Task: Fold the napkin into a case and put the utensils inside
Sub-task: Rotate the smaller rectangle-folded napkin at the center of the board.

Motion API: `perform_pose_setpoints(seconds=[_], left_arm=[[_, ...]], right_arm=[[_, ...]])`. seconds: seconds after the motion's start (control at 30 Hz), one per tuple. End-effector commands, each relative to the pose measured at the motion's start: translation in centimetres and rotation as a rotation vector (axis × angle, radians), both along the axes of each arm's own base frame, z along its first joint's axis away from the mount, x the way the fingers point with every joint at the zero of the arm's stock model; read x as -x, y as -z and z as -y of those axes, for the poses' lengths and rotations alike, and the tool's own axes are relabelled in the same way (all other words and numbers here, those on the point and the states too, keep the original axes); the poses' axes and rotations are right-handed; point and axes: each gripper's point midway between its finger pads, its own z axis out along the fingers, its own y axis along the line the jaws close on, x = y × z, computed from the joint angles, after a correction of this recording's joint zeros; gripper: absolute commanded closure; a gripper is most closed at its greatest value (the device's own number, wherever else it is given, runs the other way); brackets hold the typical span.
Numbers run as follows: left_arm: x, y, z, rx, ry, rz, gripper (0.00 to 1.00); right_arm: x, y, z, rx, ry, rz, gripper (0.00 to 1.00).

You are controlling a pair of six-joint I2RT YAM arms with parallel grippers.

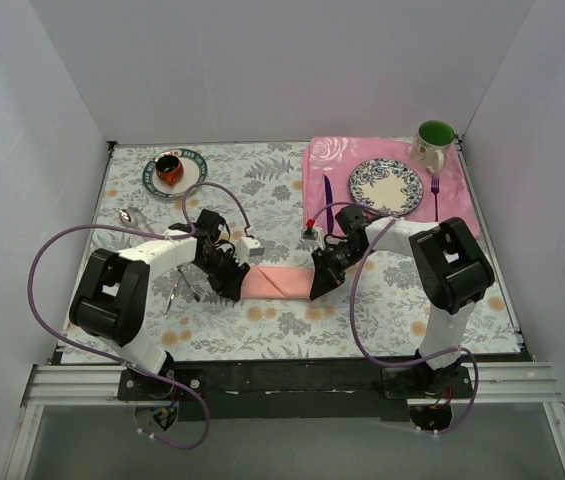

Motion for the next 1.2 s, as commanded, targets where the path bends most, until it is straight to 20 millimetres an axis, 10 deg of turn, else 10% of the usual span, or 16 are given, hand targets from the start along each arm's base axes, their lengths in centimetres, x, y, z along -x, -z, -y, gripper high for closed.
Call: perform_pose_setpoints(seconds=[0.0, 0.33, 0.57, 0.7, 1.17], left_arm=[[-2.1, 0.2, -0.5, -0.022, -0.034, 0.042, 0.75], [-5.6, -0.8, -0.3, -0.025, -0.096, 0.109, 0.57], [-5.0, -6.0, -1.0, 0.103, -0.087, 0.152, 0.54], [-2.6, -5.8, -1.3, 0.06, -0.048, 0.17, 0.58], [-3.0, -1.9, -1.7, -0.062, -0.14, 0.103, 0.69]], right_arm=[[0.5, 0.9, -0.1, -0.024, -0.004, -0.015, 0.85], [1.9, 0.9, -3.3, -0.05, -0.064, -0.016, 0.84], [-1.1, -7.4, -3.7, -0.155, -0.052, 0.08, 0.79], [-4.1, -9.7, -3.1, -0.131, -0.009, 0.205, 0.73], [-10.2, -2.1, -1.4, 0.164, 0.082, 0.315, 0.65]])
